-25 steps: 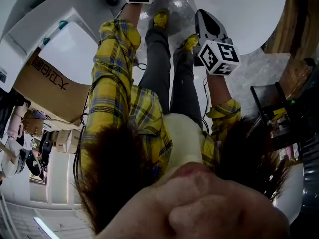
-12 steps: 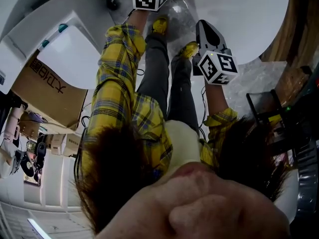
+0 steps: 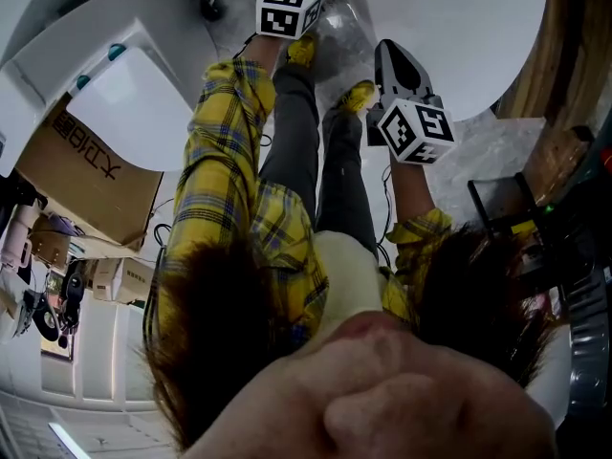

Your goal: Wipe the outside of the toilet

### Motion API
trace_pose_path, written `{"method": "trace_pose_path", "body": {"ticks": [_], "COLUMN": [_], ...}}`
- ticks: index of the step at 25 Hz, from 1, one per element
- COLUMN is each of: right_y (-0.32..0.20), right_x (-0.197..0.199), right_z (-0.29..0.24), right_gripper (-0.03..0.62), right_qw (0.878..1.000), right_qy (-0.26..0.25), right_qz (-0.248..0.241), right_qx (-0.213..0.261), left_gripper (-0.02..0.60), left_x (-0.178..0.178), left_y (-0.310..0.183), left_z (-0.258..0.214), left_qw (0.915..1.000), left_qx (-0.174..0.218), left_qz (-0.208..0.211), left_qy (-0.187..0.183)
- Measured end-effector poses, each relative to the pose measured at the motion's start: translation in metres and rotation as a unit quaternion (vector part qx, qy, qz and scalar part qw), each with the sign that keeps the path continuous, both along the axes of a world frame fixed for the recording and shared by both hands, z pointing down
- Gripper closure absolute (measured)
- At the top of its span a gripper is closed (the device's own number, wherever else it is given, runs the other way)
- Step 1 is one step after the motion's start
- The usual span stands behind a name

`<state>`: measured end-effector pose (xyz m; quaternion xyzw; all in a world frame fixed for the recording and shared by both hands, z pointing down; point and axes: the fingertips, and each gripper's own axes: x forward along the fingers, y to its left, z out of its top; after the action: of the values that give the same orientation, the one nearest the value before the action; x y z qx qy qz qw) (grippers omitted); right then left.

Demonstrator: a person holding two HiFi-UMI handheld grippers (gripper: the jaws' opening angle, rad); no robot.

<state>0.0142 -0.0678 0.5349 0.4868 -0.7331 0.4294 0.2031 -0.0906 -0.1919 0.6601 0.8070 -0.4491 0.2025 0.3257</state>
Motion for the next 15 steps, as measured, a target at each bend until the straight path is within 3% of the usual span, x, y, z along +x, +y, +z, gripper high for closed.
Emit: {"method": "trace_pose_path", "body": {"ticks": [15], "right_y": [0.045], "right_x": [0.026], "right_z": [-0.001], "right_gripper": [0.568], "right_qw": [1.000], "right_qy": [-0.004], "right_qz": [0.003], "right_qx": [-0.002], "left_gripper": [0.497], "left_x": [0.029], "left_y": [0.083], "left_z": [0.017], "left_qw": [0.9992], "left_qx": [-0.038], "left_qz": [-0.008], "left_qy": [-0.005]}}
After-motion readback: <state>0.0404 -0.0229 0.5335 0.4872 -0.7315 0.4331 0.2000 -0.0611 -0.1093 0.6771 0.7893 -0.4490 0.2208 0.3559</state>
